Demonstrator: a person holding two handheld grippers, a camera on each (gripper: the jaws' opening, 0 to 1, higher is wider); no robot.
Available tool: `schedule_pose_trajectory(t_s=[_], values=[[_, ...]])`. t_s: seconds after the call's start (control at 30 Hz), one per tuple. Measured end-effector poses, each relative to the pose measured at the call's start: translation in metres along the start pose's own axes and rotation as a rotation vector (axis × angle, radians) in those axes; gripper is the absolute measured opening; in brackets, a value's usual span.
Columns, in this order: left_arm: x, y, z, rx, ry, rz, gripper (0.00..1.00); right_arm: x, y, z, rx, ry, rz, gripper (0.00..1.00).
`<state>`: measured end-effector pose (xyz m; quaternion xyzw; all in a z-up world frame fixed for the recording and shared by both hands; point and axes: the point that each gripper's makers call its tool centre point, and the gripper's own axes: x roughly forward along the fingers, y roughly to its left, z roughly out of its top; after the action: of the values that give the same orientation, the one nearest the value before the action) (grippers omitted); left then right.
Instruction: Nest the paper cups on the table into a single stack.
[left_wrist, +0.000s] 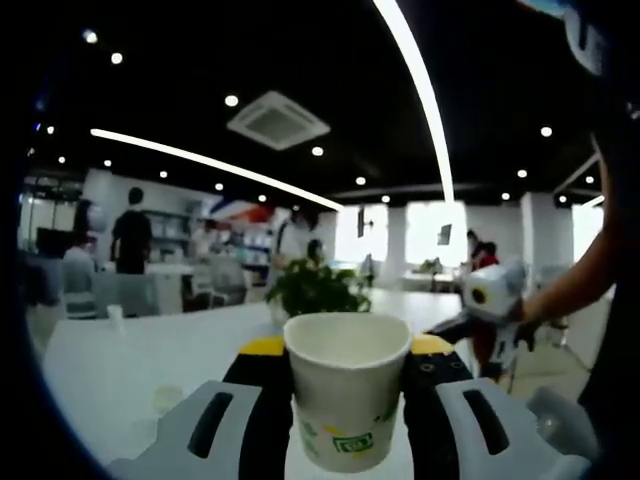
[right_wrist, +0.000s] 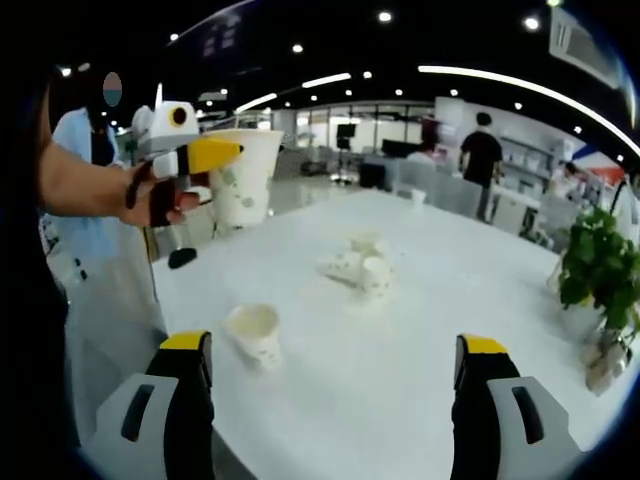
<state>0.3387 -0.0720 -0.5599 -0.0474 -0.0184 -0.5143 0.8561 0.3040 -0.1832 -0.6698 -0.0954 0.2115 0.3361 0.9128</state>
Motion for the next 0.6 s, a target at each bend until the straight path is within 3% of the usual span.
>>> schedule_pose_trajectory(t_s=[0.6], values=[[-0.0036, -0.0102, 0.0009, 0.016, -0.031, -0.014, 0.40, 0.0003, 0.0016, -0.0035, -0.002, 0.011, 0.005, 1.00]])
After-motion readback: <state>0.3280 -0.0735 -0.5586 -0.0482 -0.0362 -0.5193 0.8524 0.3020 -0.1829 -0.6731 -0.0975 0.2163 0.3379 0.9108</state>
